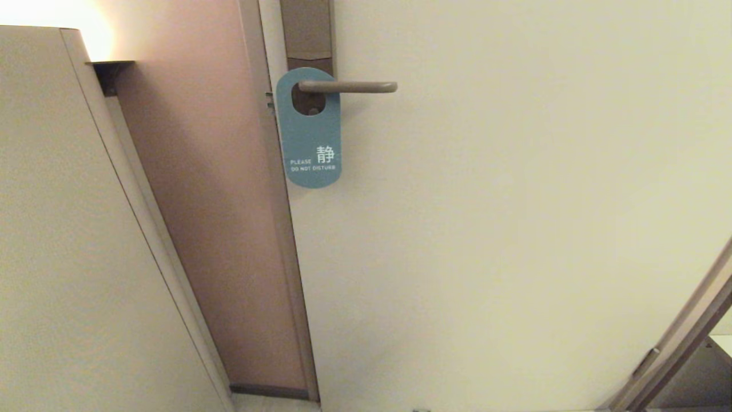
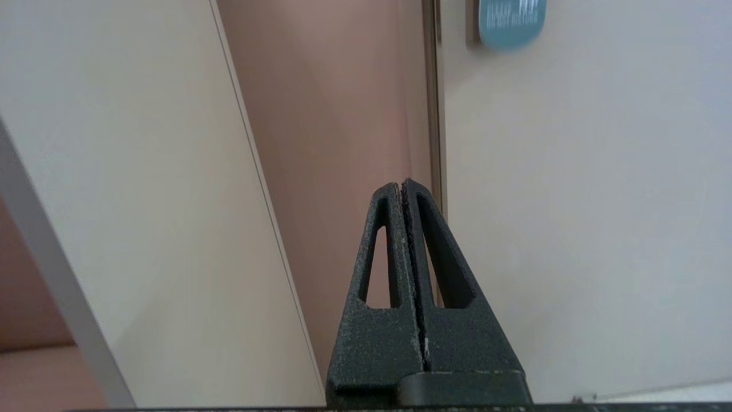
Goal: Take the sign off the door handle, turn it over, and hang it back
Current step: Take down the sign
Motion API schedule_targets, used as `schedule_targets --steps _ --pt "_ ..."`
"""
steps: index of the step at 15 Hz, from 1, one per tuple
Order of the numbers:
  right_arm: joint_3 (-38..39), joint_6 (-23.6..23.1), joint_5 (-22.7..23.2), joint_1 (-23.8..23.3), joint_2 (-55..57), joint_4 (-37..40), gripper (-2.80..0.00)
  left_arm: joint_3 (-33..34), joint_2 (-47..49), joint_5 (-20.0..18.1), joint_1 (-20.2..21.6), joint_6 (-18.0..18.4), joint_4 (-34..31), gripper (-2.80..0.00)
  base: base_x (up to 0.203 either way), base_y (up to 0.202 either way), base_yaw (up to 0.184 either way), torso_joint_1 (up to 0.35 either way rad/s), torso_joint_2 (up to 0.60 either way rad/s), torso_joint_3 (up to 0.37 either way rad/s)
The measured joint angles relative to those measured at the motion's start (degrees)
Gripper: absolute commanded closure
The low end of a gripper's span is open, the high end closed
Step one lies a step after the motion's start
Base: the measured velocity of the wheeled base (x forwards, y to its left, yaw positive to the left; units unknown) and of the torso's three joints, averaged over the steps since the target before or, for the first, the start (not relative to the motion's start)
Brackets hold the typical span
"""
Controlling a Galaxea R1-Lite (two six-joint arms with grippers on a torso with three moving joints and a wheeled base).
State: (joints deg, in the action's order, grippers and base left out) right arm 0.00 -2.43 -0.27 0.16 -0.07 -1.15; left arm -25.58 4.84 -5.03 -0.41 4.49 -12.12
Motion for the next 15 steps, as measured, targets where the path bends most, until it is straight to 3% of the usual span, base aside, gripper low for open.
schedule_targets --steps 8,12,15 --pt "0.0 0.01 0.0 0.0 0.0 0.02 0.0 -12.0 13.31 0.43 -0.57 -0.24 -0.02 0.0 0.0 0.0 0.0 0.0 0.0 0.0" --pt "0.0 0.01 0.0 0.0 0.0 0.02 0.0 -12.84 19.6 -0.52 -7.3 -1.43 3.17 0.0 0.0 0.0 0.0 0.0 0.0 0.0" --pt "0.0 0.0 0.0 0.0 0.0 0.0 0.0 -12.04 24.92 -0.68 -11.31 -6.81 9.13 0.0 0.0 0.0 0.0 0.0 0.0 0.0"
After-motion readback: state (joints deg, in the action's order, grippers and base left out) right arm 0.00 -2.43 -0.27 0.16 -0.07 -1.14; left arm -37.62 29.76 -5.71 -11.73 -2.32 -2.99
